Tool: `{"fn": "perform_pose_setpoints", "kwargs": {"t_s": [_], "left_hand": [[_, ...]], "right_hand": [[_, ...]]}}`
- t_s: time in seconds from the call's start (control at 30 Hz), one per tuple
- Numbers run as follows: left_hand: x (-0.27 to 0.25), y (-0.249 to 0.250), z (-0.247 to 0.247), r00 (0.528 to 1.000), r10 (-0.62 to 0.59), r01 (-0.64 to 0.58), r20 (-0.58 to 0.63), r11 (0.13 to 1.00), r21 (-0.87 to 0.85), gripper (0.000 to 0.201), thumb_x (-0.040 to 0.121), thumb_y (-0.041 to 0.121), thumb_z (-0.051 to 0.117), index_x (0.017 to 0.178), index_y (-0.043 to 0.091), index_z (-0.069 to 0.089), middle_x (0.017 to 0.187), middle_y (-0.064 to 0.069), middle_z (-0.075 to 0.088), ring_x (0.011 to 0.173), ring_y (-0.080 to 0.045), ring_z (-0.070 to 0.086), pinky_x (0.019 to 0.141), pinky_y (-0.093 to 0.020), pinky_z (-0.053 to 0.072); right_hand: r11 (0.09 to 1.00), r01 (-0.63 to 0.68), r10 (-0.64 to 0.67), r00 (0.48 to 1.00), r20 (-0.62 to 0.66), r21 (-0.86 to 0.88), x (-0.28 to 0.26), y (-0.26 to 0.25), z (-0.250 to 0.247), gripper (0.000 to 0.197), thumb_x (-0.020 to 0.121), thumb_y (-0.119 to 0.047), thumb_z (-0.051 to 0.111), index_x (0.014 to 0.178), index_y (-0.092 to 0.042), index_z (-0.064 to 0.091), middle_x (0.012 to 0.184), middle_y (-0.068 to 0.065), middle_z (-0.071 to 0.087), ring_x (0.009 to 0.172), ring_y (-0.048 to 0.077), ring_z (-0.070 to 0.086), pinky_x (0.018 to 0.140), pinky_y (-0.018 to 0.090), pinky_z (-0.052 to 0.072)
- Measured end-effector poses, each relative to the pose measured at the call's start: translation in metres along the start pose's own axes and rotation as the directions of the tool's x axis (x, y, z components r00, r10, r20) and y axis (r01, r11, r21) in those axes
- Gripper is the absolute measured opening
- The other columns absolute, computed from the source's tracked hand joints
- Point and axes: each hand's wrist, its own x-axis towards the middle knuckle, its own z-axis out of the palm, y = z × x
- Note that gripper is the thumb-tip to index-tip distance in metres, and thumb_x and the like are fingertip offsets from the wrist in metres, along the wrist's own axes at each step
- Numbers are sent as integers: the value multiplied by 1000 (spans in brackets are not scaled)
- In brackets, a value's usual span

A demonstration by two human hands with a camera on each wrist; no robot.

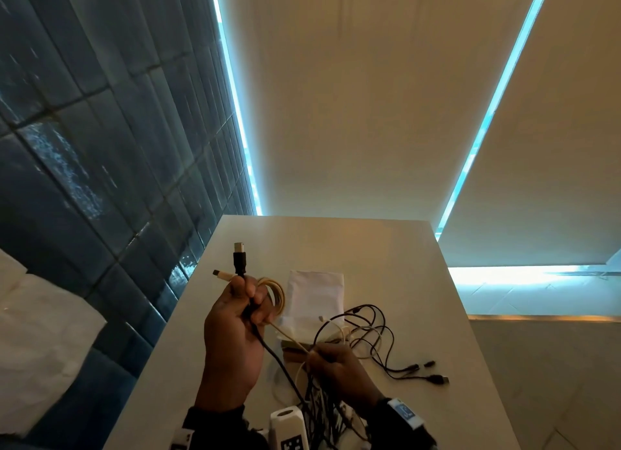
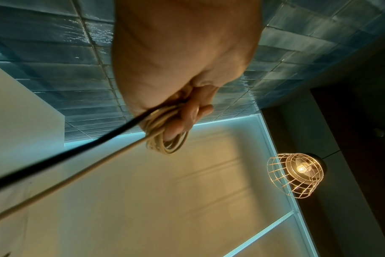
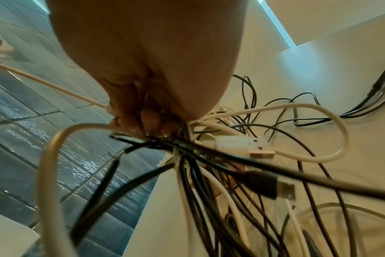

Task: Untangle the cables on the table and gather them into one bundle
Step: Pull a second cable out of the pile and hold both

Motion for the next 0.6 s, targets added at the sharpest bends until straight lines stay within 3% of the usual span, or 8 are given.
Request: {"fn": "perform_pose_setpoints", "kwargs": {"t_s": [0.23, 0.33, 0.4, 0.6], "left_hand": [[0, 10, 0, 999, 31, -31, 13, 999, -18, 31, 89, 28, 43, 60, 20, 51, 61, 3, 39, 48, -9, 30, 50, -22, 30], [1, 11, 0, 999, 34, -34, 11, 999, 1, 33, 91, 25, 41, 60, 19, 51, 60, 3, 39, 47, -9, 30, 48, -21, 31], [3, 11, 0, 999, 36, -35, -6, 998, 60, 36, 96, 22, 36, 63, 16, 49, 59, 2, 39, 45, -8, 31, 47, -21, 32], [7, 6, -2, 997, 11, 8, -70, 967, 253, 36, 102, 20, 30, 69, 10, 42, 58, 1, 40, 44, -9, 32, 49, -25, 28]], "right_hand": [[989, -59, 50, 996, -71, -132, 1, 20, -6, 29, 94, -17, 55, 67, -25, 63, 54, -15, 56, 49, -2, 44, 52, 17, 36], [980, -94, 75, 991, -114, -177, 1, 18, -7, 27, 93, -21, 58, 67, -25, 66, 62, -4, 62, 50, 0, 47, 52, 20, 37], [973, -105, 65, 980, -190, -208, 1, 9, -6, 26, 91, -21, 61, 66, -21, 68, 63, 6, 66, 51, 1, 50, 53, 22, 40], [999, 6, 14, 907, -421, 45, 7, -42, -8, 16, 85, -7, 66, 70, -1, 68, 58, 0, 60, 49, 5, 53, 47, 16, 43]]}}
